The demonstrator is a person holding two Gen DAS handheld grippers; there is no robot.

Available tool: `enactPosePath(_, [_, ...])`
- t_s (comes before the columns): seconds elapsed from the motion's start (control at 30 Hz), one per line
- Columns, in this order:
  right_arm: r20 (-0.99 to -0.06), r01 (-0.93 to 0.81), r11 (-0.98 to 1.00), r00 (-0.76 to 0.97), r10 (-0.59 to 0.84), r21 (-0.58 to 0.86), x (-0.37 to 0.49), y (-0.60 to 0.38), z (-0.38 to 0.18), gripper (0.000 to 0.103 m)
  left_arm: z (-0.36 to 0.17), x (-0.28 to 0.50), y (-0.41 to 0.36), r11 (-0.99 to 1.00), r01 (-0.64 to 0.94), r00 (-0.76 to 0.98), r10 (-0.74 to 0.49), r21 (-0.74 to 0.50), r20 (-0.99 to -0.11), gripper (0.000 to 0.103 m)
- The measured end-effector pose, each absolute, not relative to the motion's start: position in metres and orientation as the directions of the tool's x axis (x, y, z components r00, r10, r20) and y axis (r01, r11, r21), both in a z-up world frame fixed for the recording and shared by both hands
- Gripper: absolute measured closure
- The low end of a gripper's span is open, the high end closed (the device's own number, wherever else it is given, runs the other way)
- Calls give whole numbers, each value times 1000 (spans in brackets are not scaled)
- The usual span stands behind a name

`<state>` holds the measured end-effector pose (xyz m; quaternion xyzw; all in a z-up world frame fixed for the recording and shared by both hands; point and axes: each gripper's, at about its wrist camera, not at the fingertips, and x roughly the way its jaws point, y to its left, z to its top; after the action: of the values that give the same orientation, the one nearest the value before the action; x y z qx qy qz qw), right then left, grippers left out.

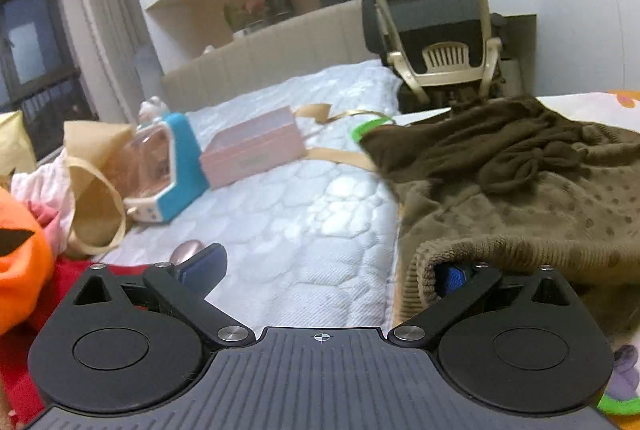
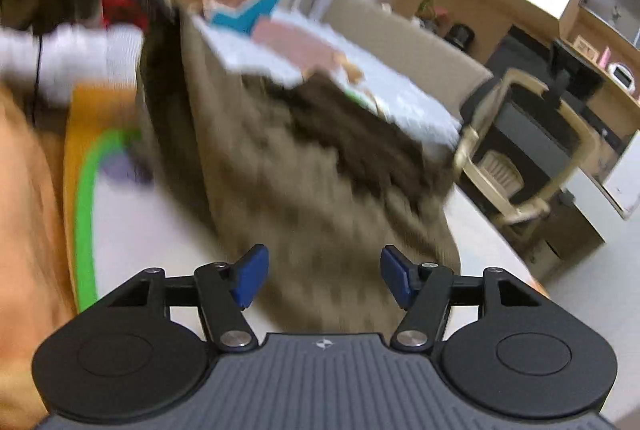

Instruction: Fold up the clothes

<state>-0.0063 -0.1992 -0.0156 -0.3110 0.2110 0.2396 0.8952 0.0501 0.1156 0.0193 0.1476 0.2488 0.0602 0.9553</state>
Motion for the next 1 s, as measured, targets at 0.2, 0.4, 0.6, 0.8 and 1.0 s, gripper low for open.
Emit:
enactPosePath(0.2, [-531,-557,720,790,305,-414,5,-193,-15,39,39,55,101,951,-21,899,153,309,-411,0])
enactPosePath(0.4, [-546,-651,568,749,375,-503,-4,-138,-29,27,53,57,92,945,-19,922,143,327,-359,0])
enactPosePath(0.6, [-281,-288,784,948,150,-551,26,-194,22,34,45,50,106,941,-51,912,180,333,-368,0])
enactPosePath(0.8, [-362,-221,774,932,-12,-594,32,-235,-15,34,18,39,118,943,-40,875,192,330,-444,0])
enactPosePath(1.0, [-428,-219,786,902,-64,-578,37,-259,-47,34,-18,32,125,958,38,818,134,285,-560,0])
